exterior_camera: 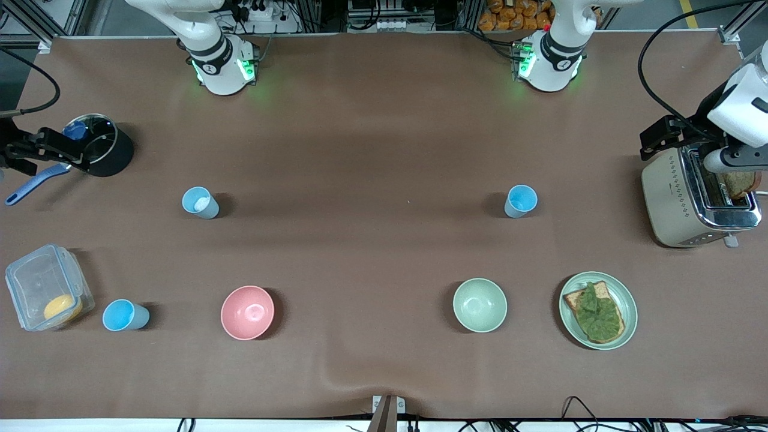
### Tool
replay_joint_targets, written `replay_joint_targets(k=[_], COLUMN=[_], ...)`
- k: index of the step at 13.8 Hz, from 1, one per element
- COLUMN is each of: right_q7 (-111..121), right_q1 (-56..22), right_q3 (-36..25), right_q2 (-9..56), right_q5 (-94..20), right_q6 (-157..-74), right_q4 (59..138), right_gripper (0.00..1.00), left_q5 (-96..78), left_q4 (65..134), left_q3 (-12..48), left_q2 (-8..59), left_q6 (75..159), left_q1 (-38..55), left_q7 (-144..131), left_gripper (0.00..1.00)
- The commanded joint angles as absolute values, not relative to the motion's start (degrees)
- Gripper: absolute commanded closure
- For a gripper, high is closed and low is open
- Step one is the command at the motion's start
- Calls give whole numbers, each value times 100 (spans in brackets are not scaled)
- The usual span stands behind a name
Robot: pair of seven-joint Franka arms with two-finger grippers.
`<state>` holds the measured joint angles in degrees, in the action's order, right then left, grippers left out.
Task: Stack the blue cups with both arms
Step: 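Reach the right gripper toward the blue cup beside the saucepan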
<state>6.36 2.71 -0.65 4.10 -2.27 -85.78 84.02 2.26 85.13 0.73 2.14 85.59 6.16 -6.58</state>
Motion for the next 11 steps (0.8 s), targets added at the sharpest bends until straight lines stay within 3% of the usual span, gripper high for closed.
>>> replay_joint_targets(k=[1, 8, 11], right_q7=[642, 694, 642], right_q1=[246, 141, 70], right_q3=[-97, -70, -70], right_q2=[272, 307, 641], right_q5=[-229, -229, -255], right_q6=[-8569, -8613, -9042], right_q4=[8525, 8499, 8665], right_gripper=[0, 0, 0], left_q5=[193, 202, 202], left_q4=[8490, 8464, 8464], left_q3=[105, 105, 105], left_q2=[194, 229, 229], left_q6=[8464, 8464, 8464], left_q1=[606, 633, 633], left_q7=[-756, -747, -738], left_gripper=[0, 0, 0])
